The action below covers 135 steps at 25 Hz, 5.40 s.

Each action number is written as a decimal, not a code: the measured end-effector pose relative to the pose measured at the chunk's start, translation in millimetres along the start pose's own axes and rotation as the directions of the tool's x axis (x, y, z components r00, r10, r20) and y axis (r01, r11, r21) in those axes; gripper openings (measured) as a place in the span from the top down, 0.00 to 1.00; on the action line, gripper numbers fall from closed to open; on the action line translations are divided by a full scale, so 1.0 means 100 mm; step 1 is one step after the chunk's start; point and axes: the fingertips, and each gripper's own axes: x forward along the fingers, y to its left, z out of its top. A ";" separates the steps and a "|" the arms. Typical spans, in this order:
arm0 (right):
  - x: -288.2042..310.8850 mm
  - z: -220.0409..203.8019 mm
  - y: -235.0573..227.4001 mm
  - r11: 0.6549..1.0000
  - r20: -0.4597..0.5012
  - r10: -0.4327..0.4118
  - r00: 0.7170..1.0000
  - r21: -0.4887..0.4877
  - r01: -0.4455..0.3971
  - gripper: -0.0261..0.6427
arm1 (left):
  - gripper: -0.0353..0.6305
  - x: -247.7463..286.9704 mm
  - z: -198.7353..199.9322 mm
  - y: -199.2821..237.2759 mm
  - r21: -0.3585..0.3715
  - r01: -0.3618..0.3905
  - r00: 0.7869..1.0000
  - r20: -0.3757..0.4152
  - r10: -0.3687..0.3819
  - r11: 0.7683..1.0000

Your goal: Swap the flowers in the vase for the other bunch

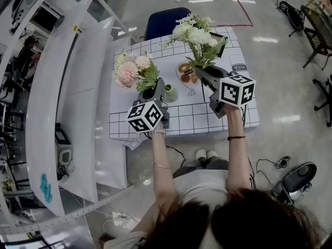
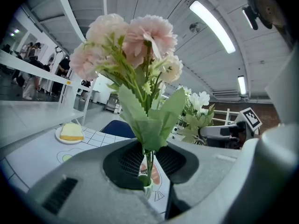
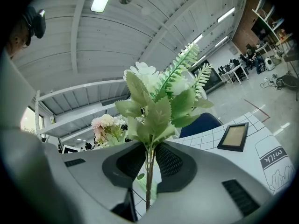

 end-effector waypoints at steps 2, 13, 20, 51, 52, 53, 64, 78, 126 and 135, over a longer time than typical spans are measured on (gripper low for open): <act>0.00 0.02 0.02 1.000 0.003 0.004 1.000 -0.006 -0.004 0.86 | 0.82 -0.02 0.05 0.00 0.005 -0.003 1.000 0.011 0.003 1.000; 0.01 0.06 0.12 1.000 0.006 0.020 1.000 -0.017 -0.020 0.86 | 0.82 -0.13 0.21 -0.02 0.019 -0.010 0.999 0.037 0.010 1.000; 0.05 0.05 0.24 0.999 0.004 0.033 0.999 -0.028 -0.033 0.86 | 0.82 -0.28 0.34 0.02 0.021 -0.014 0.997 0.072 0.013 1.000; 0.11 -0.05 0.68 0.995 -0.019 0.094 0.995 -0.044 -0.095 0.86 | 0.82 -0.88 0.59 0.04 0.047 -0.059 0.990 0.128 0.053 0.997; 0.11 -0.05 0.69 0.994 -0.020 0.095 0.995 -0.044 -0.096 0.86 | 0.82 -0.89 0.59 0.04 0.050 -0.063 0.990 0.131 0.056 0.997; 0.11 -0.05 0.70 0.994 -0.021 0.096 0.995 -0.045 -0.097 0.86 | 0.82 -0.91 0.59 0.04 0.053 -0.066 0.989 0.134 0.058 0.996; 0.07 -0.02 0.76 0.994 -0.016 0.100 0.995 -0.051 -0.100 0.86 | 0.83 -1.01 0.62 0.03 0.038 -0.070 0.987 0.150 0.064 0.997; 0.04 -0.08 0.84 0.993 -0.011 0.098 0.995 -0.069 -0.098 0.86 | 0.83 -1.12 0.57 0.05 0.051 -0.067 0.987 0.149 0.058 0.996; 0.99 0.20 0.78 0.977 0.061 0.176 0.983 -0.137 -0.166 0.86 | 0.83 -0.96 0.34 0.73 -0.083 -0.162 0.980 0.102 0.170 0.983; 1.15 0.14 0.82 0.964 0.044 0.218 0.975 -0.168 -0.208 0.86 | 0.83 -0.94 0.28 0.76 -0.095 -0.178 0.978 0.094 0.187 0.979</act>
